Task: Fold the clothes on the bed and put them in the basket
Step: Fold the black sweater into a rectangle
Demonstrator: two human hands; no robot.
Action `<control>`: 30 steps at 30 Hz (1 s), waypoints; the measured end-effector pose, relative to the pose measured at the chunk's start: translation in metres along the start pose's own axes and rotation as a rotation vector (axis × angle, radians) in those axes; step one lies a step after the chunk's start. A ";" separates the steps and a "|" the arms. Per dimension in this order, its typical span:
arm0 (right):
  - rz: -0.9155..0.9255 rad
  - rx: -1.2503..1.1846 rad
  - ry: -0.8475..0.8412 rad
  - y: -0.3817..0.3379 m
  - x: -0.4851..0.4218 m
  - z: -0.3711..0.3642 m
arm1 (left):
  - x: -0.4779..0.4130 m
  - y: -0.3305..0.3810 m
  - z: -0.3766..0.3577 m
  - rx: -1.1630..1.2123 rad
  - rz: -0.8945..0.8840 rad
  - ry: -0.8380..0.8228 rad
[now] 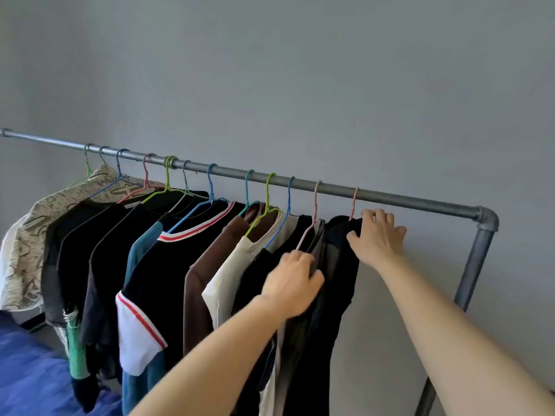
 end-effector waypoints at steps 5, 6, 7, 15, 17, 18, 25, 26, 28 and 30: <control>0.075 0.047 0.145 0.018 -0.032 0.019 | -0.030 0.020 -0.072 0.072 0.159 -0.210; 0.075 0.064 0.105 0.021 -0.039 0.014 | -0.033 0.020 -0.077 0.073 0.179 -0.220; 0.075 0.081 0.070 0.024 -0.045 0.008 | -0.038 0.017 -0.079 0.097 0.195 -0.204; 0.081 0.068 -0.014 0.026 -0.054 -0.002 | -0.028 0.004 -0.010 0.368 0.158 0.128; 0.120 -0.060 0.034 0.017 -0.050 0.005 | -0.015 0.000 0.012 0.419 0.136 0.161; 0.165 -0.150 0.082 0.008 -0.046 0.012 | -0.004 -0.002 0.021 0.428 0.117 0.171; 0.525 -0.801 -0.071 -0.096 0.018 0.027 | 0.118 -0.060 0.068 0.482 0.038 0.090; 0.547 -0.796 -0.147 -0.116 0.031 0.024 | 0.137 -0.072 0.075 0.489 0.047 0.088; 0.625 -0.808 -0.327 -0.166 0.062 0.016 | 0.184 -0.101 0.091 0.484 0.102 0.092; 0.700 -0.901 -0.538 -0.218 0.101 0.010 | 0.237 -0.131 0.109 0.453 0.173 0.097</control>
Point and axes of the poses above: each hand's wrist, its own x-axis away from the middle knuckle, its own z-axis out of the back of the hand, y = z × x, the point moved 10 cm from there along -x, towards the middle knuckle, and after that the axes turned 9 degrees about -y, right-handed, at the moved point
